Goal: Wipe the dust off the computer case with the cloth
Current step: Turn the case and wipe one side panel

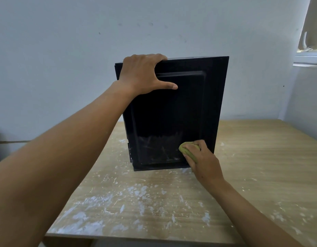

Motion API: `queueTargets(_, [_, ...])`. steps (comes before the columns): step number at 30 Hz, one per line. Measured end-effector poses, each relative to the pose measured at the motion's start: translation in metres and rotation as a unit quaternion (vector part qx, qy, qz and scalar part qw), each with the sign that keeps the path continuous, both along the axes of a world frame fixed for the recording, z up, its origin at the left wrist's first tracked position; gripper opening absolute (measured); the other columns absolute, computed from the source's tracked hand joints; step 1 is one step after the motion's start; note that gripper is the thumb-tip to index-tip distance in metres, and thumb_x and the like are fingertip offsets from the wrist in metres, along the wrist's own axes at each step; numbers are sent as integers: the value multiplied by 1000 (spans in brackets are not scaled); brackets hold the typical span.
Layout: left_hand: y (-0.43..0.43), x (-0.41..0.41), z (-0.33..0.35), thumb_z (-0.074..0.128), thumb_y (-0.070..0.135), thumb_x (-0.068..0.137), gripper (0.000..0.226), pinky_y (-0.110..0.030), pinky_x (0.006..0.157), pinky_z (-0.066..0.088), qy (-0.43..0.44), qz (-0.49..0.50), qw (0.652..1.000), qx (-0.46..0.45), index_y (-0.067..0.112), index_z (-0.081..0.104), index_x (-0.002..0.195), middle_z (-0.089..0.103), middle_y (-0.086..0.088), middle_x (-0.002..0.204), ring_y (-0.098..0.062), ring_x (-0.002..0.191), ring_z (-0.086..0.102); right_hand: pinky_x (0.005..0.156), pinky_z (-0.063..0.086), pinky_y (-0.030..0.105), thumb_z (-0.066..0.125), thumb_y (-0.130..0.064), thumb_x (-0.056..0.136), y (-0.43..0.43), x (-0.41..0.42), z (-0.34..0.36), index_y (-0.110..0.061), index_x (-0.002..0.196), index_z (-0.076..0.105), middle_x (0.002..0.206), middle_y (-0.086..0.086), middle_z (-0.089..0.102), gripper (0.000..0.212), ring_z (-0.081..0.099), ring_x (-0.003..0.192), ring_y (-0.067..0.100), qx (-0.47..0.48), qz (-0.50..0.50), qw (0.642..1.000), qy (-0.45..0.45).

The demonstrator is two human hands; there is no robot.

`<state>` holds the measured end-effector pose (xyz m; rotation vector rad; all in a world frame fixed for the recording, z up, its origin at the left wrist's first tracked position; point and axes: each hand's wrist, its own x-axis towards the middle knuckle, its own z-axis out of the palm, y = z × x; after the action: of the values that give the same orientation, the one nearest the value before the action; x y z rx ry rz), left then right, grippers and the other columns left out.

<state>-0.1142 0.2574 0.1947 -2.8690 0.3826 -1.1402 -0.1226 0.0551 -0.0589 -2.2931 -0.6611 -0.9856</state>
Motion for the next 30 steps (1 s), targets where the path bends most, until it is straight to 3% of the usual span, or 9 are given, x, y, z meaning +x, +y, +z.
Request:
queueTargets(4, [-1,-2,0,58,87,63,90,-36,91,39,3,2,1000,1,33,52,135,63,10,127,-22,115,58,52,55,34,69,-26,88,-2,1,-20,-25,112,65,107,-2,55,24,62,83,18,-54,-5,998,43])
queueTargets(9, [-1,-2,1,58,87,63,91,-37,93,39,4,5,1000,4,33,51,136,63,9,128,-23,116,58,44,52,32,74,-24,83,-2,0,-21,-25,108,65,102,0,56,27,61,77,20,-91,-22,995,40])
queueTargets(17, [1,0,1,57,88,62,92,-37,92,40,3,6,1000,9,34,51,136,64,8,126,-23,115,59,52,55,35,57,-32,92,12,-3,27,-25,112,66,104,-3,53,23,60,82,14,0,20,1000,-7])
queueTargets(22, [1,1,1,58,87,62,92,-36,91,39,1,5,1000,6,34,51,136,64,8,126,-24,115,59,50,49,28,63,-29,90,25,1,87,-23,112,64,103,3,51,23,50,66,12,58,14,996,-73])
queueTargets(25, [1,2,-1,58,88,61,93,-37,91,39,0,1,1000,3,34,51,136,63,10,128,-23,116,58,54,44,22,65,-28,90,30,5,107,-20,114,66,106,5,52,25,49,73,10,88,5,993,-85])
queueTargets(30, [1,1,0,59,87,62,92,-36,91,39,-5,-8,1000,1,33,51,136,63,10,129,-23,117,58,53,48,23,66,-25,89,30,3,98,-19,111,66,105,6,53,23,55,75,14,59,5,992,-108])
